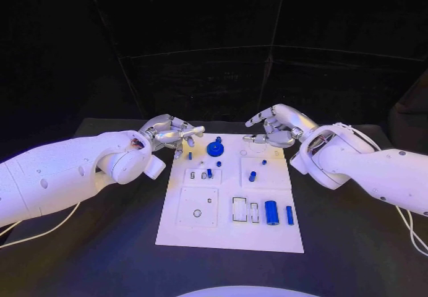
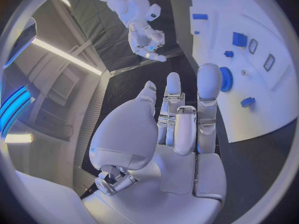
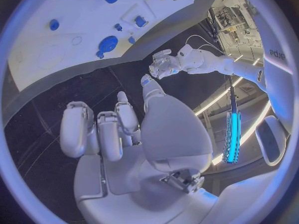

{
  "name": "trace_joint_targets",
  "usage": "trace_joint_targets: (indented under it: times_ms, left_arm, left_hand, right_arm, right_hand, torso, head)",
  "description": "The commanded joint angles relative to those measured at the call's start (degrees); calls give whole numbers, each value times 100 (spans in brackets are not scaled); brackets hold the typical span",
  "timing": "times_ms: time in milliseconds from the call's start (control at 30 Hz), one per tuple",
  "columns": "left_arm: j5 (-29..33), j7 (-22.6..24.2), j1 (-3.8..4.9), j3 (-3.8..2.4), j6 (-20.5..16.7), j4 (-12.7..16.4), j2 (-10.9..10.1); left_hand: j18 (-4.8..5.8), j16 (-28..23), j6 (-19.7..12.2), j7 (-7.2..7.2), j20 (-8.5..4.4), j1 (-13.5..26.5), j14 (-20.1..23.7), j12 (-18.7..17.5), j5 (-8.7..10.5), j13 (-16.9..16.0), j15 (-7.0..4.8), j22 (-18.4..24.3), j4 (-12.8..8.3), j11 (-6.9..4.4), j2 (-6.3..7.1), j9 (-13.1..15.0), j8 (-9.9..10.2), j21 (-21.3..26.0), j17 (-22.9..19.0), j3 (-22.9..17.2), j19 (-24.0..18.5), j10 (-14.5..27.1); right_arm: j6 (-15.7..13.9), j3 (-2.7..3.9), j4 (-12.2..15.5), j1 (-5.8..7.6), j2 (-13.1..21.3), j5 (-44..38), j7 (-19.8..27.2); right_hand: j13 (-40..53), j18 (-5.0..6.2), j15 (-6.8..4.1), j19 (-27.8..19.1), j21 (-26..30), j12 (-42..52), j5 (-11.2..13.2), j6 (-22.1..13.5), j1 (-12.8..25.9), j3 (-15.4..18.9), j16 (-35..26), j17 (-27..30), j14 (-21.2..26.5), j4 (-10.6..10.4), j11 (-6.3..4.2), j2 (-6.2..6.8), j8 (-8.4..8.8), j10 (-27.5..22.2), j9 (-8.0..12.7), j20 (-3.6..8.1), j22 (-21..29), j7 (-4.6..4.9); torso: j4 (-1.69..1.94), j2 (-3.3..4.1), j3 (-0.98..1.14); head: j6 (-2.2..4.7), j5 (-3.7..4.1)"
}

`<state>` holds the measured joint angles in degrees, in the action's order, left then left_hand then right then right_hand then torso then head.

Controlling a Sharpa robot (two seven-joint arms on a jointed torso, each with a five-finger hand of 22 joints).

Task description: Assemble the parts on the task board

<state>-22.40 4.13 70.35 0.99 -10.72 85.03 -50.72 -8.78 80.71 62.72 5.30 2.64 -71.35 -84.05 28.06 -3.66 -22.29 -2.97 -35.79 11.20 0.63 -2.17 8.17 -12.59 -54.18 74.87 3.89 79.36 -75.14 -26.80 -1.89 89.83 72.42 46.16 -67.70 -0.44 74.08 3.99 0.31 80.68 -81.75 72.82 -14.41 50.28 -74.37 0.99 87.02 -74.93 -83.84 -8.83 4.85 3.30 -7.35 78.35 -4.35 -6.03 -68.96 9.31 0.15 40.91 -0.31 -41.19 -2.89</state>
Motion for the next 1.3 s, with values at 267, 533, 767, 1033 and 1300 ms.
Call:
trace_joint_targets:
  times_ms: [267, 533, 767, 1033, 1300]
  left_arm:
    - [-2657, -3204, 555, 210, 1843, -216, 383]
    - [-3082, -3816, 781, 430, 1941, -478, 844]
    - [-3145, -3978, 838, 550, 1921, -674, 1206]
    - [-3156, -4033, 850, 653, 2058, -910, 1533]
    - [-3157, -4044, 851, 771, 2190, -1113, 1797]
  left_hand:
    - [338, 813, -231, -208, -135, 495, -555, 3016, 70, -2882, -162, -2341, 525, -187, -176, 895, -1301, -1820, 1354, 698, 217, 154]
    - [450, 929, -471, -281, -157, 608, -595, 3682, 93, -3589, -218, -3060, 534, -222, -258, 1400, -1862, -2285, 1513, 1015, 357, -14]
    - [477, 929, -651, -311, -173, 616, -595, 3882, 95, -3794, -233, -3273, 535, -242, -279, 1713, -2196, -2424, 1513, 1206, 377, -46]
    - [476, 929, -711, -313, -176, 619, -595, 3871, 92, -3772, -234, -3282, 532, -245, -280, 1793, -2275, -2432, 1513, 1259, 366, -17]
    - [471, 929, -760, -306, -173, 592, -595, 3844, 92, -3740, -231, -3256, 521, -240, -273, 1830, -2304, -2418, 1513, 1280, 348, 17]
  right_arm:
    - [369, 0, -68, 132, 279, 965, 91]
    - [592, 0, -224, 148, 265, 934, -113]
    - [657, 0, -283, 153, 223, 852, -204]
    - [707, 0, -328, 154, 190, 815, -229]
    - [712, 0, -358, 154, 169, 776, -249]
  right_hand:
    - [4, 17, -37, -52, 40, 32, -64, 76, -54, 49, -51, -760, -439, 16, -54, -39, -56, 23, -12, -3, 25, 1]
    - [-66, 62, -51, -164, 151, -34, -131, 86, -41, 127, -133, -606, -400, -1, -66, -43, -85, -19, -7, 12, 269, -10]
    - [-80, 69, -63, -179, 181, -42, -236, 90, -55, 198, -152, -589, -397, -8, -77, -60, -111, -20, -1, 25, 313, -20]
    - [-162, 86, -81, -212, 244, -116, -593, 102, -138, 285, -184, -553, -393, -4, -94, -120, -162, -70, 9, 44, 419, -35]
    - [-197, 90, -82, -221, 257, -152, -624, 91, -147, 301, -187, -551, -393, -4, -94, -119, -161, -96, 13, 46, 443, -34]
  torso:
    - [-33, -138, 81]
    - [-44, -188, 110]
    - [-43, -183, 101]
    - [-39, -171, 89]
    - [-38, -166, 83]
  head:
    - [-53, -34]
    - [-145, -53]
    - [-141, -71]
    - [-151, -67]
    - [-152, -68]
